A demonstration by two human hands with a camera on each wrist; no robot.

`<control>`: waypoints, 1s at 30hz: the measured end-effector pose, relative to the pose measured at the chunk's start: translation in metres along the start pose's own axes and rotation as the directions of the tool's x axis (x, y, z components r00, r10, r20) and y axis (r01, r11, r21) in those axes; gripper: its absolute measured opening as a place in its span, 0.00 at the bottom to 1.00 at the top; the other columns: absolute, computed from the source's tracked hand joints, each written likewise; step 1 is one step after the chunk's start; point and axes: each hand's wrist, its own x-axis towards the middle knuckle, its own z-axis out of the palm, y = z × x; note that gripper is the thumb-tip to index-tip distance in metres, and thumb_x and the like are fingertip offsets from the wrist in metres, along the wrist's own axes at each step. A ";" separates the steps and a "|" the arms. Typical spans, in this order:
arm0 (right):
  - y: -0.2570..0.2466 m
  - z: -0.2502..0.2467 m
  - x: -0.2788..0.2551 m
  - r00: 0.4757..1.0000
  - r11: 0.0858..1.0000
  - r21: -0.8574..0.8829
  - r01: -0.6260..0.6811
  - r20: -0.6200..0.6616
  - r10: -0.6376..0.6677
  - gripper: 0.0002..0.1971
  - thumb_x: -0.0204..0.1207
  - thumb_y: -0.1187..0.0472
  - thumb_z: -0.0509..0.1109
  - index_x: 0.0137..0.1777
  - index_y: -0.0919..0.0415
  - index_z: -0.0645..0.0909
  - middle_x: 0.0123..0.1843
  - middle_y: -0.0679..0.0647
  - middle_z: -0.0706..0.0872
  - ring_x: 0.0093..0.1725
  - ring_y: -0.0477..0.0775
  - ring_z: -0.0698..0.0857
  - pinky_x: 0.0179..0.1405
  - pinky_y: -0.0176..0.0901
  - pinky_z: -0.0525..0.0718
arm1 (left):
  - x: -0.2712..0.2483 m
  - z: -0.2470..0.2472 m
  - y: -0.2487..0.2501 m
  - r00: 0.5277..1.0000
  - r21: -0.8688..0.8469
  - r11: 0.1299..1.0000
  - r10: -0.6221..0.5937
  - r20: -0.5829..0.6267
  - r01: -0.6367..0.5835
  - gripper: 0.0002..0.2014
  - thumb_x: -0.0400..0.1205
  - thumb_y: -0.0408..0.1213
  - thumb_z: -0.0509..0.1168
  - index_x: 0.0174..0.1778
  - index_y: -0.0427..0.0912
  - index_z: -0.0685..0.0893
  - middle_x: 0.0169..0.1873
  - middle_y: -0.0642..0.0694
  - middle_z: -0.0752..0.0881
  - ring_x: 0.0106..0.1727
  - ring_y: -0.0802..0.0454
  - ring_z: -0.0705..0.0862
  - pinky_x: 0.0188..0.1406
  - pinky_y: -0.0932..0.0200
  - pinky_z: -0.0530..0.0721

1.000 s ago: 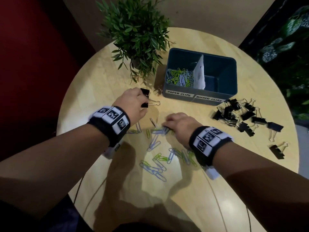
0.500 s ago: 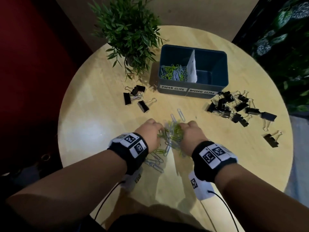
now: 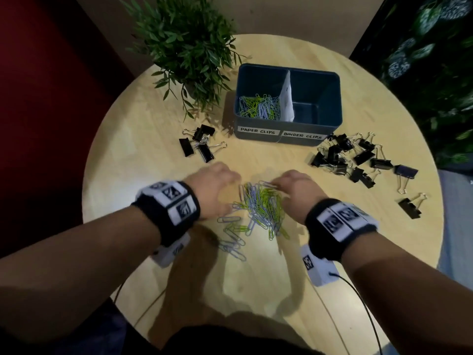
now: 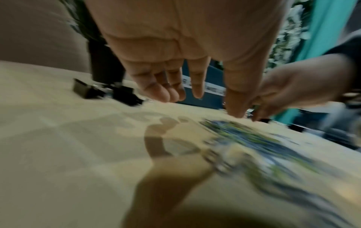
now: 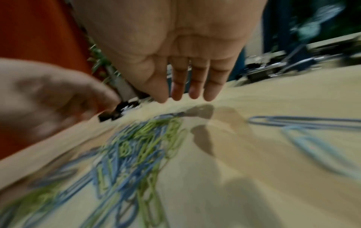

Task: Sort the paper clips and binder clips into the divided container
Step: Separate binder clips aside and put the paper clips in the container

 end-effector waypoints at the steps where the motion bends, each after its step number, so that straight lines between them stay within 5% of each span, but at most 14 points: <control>1: 0.012 0.000 -0.008 0.993 0.993 0.043 -0.107 -0.048 0.109 0.28 0.73 0.72 0.63 0.72 0.51 0.74 0.69 0.54 0.75 0.71 0.59 0.72 0.73 0.50 0.73 | -0.009 0.008 0.006 0.995 -0.020 0.999 0.040 0.093 -0.038 0.46 0.63 0.53 0.78 0.77 0.55 0.65 0.69 0.46 0.68 0.69 0.46 0.72 0.72 0.51 0.74; 4: 0.033 0.005 -0.030 0.902 0.902 0.041 -0.431 -0.020 0.432 0.29 0.72 0.68 0.68 0.73 0.53 0.69 0.67 0.59 0.71 0.65 0.64 0.76 0.66 0.56 0.81 | -0.028 0.033 0.012 0.975 0.105 0.993 0.022 0.220 -0.046 0.59 0.51 0.56 0.82 0.76 0.64 0.55 0.69 0.50 0.60 0.68 0.47 0.68 0.69 0.47 0.75; 6: 0.028 0.015 -0.034 0.877 0.876 0.058 -0.480 0.038 0.478 0.30 0.70 0.70 0.68 0.72 0.55 0.66 0.65 0.61 0.70 0.63 0.66 0.77 0.62 0.57 0.83 | -0.026 0.039 0.013 0.979 0.174 0.983 0.016 0.205 -0.053 0.59 0.51 0.55 0.83 0.75 0.66 0.54 0.68 0.51 0.59 0.67 0.46 0.69 0.66 0.47 0.78; 10: -0.001 0.035 -0.023 0.960 0.944 0.176 -0.280 0.020 0.281 0.29 0.70 0.72 0.66 0.71 0.57 0.70 0.67 0.61 0.71 0.67 0.64 0.76 0.70 0.52 0.76 | -0.006 0.030 0.015 0.981 0.153 0.985 0.048 0.190 -0.077 0.47 0.60 0.61 0.77 0.73 0.59 0.63 0.65 0.50 0.68 0.64 0.44 0.75 0.66 0.45 0.78; 14: -0.016 0.030 -0.015 0.990 0.955 0.264 -0.134 0.005 0.138 0.30 0.67 0.70 0.73 0.71 0.55 0.74 0.66 0.58 0.74 0.66 0.59 0.79 0.68 0.46 0.77 | 0.003 0.026 0.017 1.000 0.074 0.997 0.012 0.011 -0.013 0.36 0.68 0.57 0.74 0.70 0.52 0.70 0.64 0.48 0.73 0.64 0.44 0.77 0.63 0.52 0.77; 18: 0.019 0.006 -0.021 0.936 0.930 0.164 -0.328 -0.074 0.344 0.29 0.70 0.68 0.72 0.71 0.53 0.72 0.68 0.57 0.73 0.67 0.60 0.76 0.68 0.55 0.79 | -0.003 0.022 0.016 0.999 0.151 0.989 -0.003 -0.042 0.009 0.57 0.54 0.68 0.75 0.78 0.55 0.58 0.75 0.48 0.63 0.73 0.44 0.65 0.72 0.47 0.72; 22: 0.058 -0.010 -0.038 0.809 0.808 0.036 -0.588 0.037 0.587 0.27 0.72 0.67 0.69 0.71 0.60 0.70 0.66 0.63 0.75 0.60 0.64 0.82 0.55 0.49 0.84 | 0.001 0.032 0.016 0.995 0.340 0.939 0.027 0.094 -0.057 0.72 0.45 0.72 0.74 0.79 0.60 0.36 0.83 0.48 0.38 0.83 0.38 0.42 0.81 0.33 0.43; 25: 0.049 0.002 -0.040 0.847 0.849 0.036 -0.527 0.100 0.522 0.23 0.72 0.71 0.68 0.67 0.62 0.73 0.63 0.61 0.78 0.58 0.61 0.82 0.52 0.43 0.81 | 0.009 0.037 0.022 0.985 0.396 0.911 0.058 0.163 -0.119 0.75 0.46 0.73 0.74 0.77 0.59 0.29 0.81 0.46 0.30 0.82 0.38 0.31 0.76 0.34 0.31; 30: 0.004 0.025 -0.019 0.949 0.941 0.120 -0.316 0.055 0.312 0.19 0.72 0.74 0.64 0.61 0.59 0.78 0.63 0.58 0.78 0.63 0.58 0.80 0.59 0.41 0.77 | 0.020 0.034 0.032 0.996 0.290 0.954 0.065 0.060 -0.079 0.58 0.61 0.70 0.70 0.81 0.55 0.47 0.84 0.48 0.44 0.84 0.43 0.41 0.80 0.38 0.38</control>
